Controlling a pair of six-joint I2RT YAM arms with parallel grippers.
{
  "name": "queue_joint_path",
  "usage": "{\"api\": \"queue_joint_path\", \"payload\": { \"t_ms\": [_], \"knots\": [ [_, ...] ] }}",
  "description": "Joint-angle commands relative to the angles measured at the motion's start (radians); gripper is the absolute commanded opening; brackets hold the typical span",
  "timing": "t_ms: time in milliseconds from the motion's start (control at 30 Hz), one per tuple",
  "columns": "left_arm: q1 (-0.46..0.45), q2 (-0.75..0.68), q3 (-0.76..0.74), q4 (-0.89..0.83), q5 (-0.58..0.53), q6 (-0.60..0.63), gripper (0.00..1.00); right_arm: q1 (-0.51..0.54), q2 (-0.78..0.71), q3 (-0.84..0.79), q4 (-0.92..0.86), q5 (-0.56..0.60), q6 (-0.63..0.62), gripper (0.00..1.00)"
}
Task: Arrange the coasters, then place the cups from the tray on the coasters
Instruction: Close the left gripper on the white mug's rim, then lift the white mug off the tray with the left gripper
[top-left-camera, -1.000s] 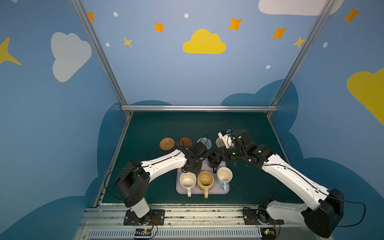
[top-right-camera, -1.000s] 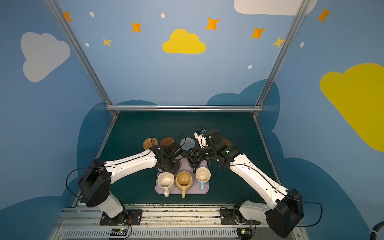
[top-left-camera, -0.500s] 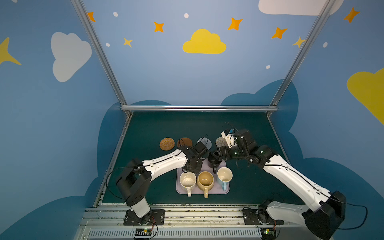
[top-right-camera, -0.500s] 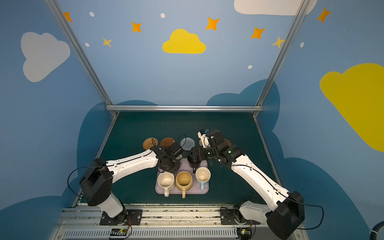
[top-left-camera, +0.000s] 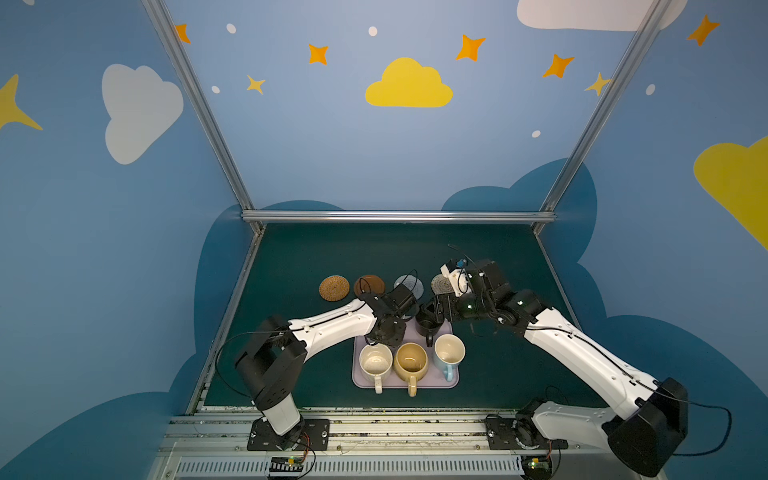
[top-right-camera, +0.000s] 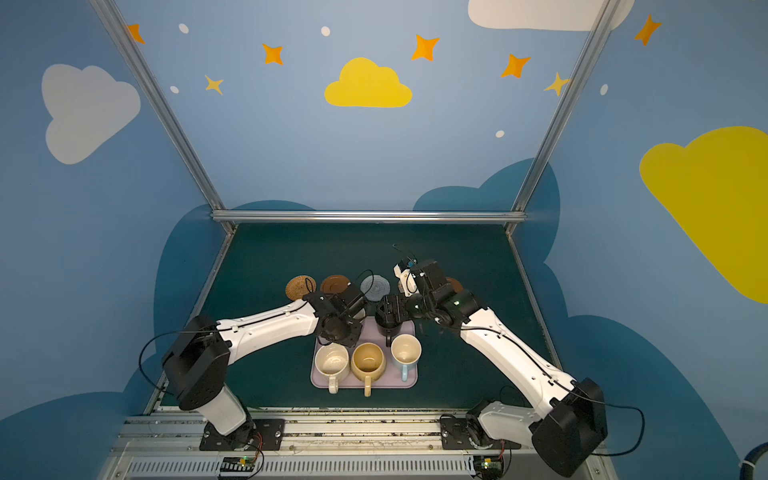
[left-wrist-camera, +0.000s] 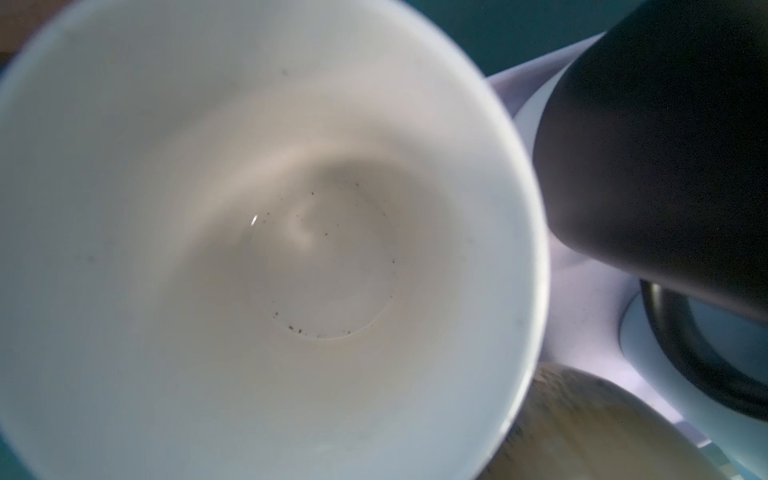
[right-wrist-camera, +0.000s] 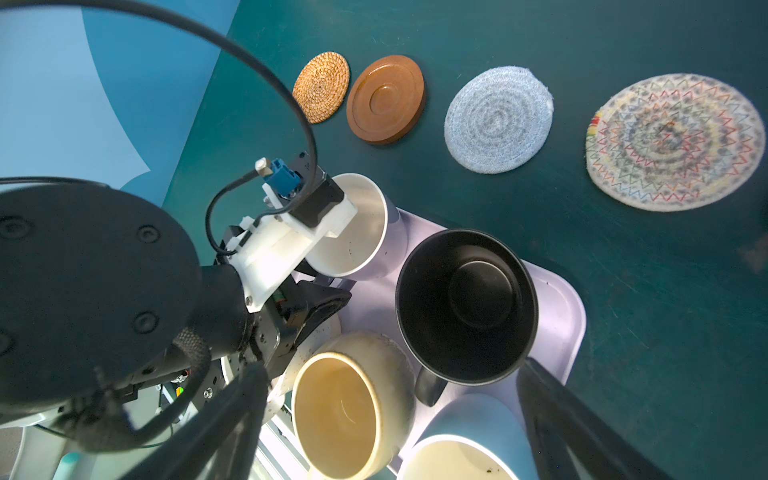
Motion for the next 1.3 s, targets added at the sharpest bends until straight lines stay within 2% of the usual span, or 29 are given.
{"api": "queue_joint_path", "payload": {
  "t_ms": [0,167,300,467,600,1267],
  "knots": [
    [0.0,0.012,-0.011,-0.001,-0.002,0.009,0.2,-0.001,0.008,0.004,0.006,-0.015,0.006,0.93],
    [-0.001,0.009,-0.009,-0.004,-0.003,0.012,0.17,0.001,0.008,0.004,0.005,-0.018,0.008,0.92],
    [0.0,0.007,-0.004,-0.01,-0.014,0.012,0.07,0.001,0.006,-0.002,0.008,-0.02,0.008,0.92],
    [0.001,-0.007,0.009,-0.014,-0.042,0.015,0.03,0.002,-0.003,-0.01,0.021,-0.049,0.002,0.93],
    [0.004,-0.039,0.008,0.004,-0.051,0.012,0.03,0.005,-0.002,-0.01,0.032,-0.101,-0.009,0.98],
    [0.064,-0.155,0.024,0.004,-0.075,0.018,0.03,0.031,0.018,0.011,0.095,-0.158,-0.04,0.98]
  ]
}}
